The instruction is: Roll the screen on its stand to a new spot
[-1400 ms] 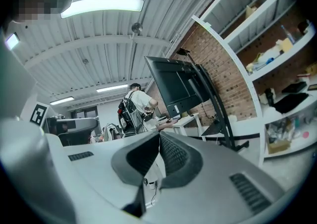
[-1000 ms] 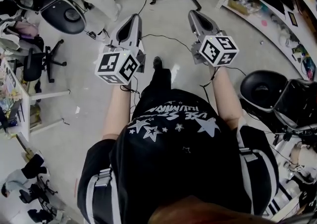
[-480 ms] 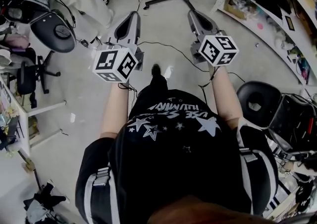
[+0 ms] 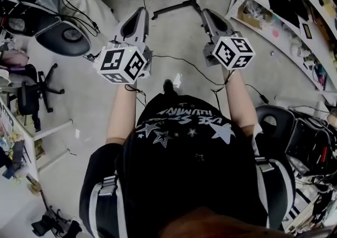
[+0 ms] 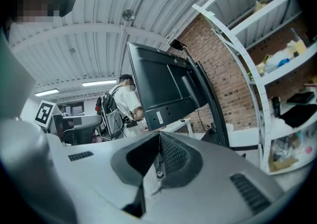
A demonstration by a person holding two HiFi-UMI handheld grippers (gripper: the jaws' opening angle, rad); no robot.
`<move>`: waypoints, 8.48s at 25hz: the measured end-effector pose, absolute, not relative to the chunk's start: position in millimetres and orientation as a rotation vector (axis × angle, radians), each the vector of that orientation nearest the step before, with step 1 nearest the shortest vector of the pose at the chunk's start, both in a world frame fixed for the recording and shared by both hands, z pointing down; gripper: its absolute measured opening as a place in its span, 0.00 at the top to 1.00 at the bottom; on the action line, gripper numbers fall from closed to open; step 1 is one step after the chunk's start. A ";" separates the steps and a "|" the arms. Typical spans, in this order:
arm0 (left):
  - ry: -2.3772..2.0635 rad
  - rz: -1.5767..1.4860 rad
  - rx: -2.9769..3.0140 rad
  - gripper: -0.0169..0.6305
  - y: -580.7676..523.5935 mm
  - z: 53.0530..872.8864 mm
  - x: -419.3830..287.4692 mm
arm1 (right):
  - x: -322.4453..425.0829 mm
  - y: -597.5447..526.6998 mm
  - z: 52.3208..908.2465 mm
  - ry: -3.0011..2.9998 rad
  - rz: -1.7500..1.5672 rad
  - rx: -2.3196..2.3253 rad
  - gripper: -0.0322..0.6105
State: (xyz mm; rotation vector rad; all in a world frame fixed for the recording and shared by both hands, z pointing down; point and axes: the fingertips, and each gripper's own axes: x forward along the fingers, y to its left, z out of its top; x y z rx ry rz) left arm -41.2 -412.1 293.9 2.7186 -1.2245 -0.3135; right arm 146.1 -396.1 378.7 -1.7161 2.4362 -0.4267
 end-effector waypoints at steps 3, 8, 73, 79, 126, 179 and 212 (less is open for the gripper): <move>-1.235 -0.323 2.718 0.95 -443.3 290.9 -44.7 | 143.8 -426.4 373.5 2.432 -0.400 -1.739 0.94; -1.234 -0.345 2.741 0.95 -487.0 283.0 -51.4 | 137.1 -467.7 368.8 2.423 -0.370 -1.761 0.94; -1.364 -0.391 2.841 0.70 -658.3 188.3 -3.6 | 153.4 -650.1 292.0 2.546 -0.089 -1.580 0.94; -1.359 -0.407 2.838 0.70 -655.5 188.1 -3.1 | 149.1 -641.0 291.1 2.541 -0.090 -1.589 0.94; -1.270 -0.426 2.847 0.80 -555.8 201.4 -1.8 | 147.5 -445.6 316.0 2.385 -0.127 -1.875 0.94; -1.209 -0.427 2.920 0.81 -239.4 202.1 36.5 | 171.8 -195.9 327.7 2.380 -0.180 -1.781 0.94; -1.210 -0.359 2.980 0.81 -189.5 204.7 36.2 | 174.7 -84.6 341.7 2.186 -0.237 -1.988 0.94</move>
